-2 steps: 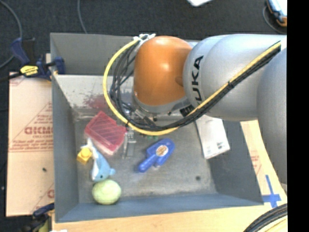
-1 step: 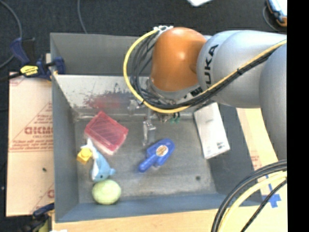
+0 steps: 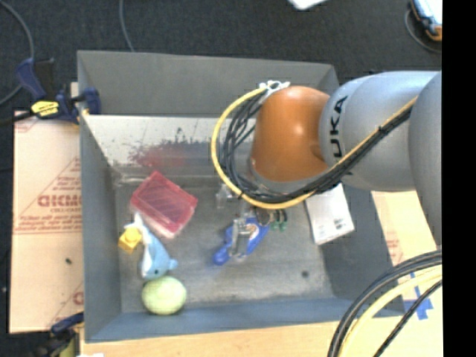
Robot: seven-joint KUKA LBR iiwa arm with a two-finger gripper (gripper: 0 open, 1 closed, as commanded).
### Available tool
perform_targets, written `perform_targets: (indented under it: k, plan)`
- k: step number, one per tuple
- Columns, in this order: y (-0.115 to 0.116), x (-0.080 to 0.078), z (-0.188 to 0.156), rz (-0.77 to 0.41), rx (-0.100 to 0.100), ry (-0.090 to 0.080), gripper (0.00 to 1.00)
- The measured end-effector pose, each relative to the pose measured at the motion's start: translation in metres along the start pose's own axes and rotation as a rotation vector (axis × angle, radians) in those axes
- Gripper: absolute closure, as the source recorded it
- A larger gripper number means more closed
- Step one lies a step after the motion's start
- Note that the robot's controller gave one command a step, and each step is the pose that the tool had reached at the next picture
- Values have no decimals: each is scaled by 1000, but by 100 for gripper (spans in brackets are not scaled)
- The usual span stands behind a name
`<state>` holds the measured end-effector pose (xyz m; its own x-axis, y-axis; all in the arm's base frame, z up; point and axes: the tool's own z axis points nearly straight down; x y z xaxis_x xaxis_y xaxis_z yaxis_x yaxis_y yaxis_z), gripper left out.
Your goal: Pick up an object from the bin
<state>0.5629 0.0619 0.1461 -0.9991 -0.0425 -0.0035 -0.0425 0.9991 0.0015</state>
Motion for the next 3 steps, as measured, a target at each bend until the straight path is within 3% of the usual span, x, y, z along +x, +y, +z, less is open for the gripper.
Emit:
perform_targets:
  k: [1,2,3]
  plan:
    - [-36,-22,17,-66,3,-7,0]
    - [-45,-6,67,-287,1,-4,0]
    - [-73,-37,75,-552,4,-10,100]
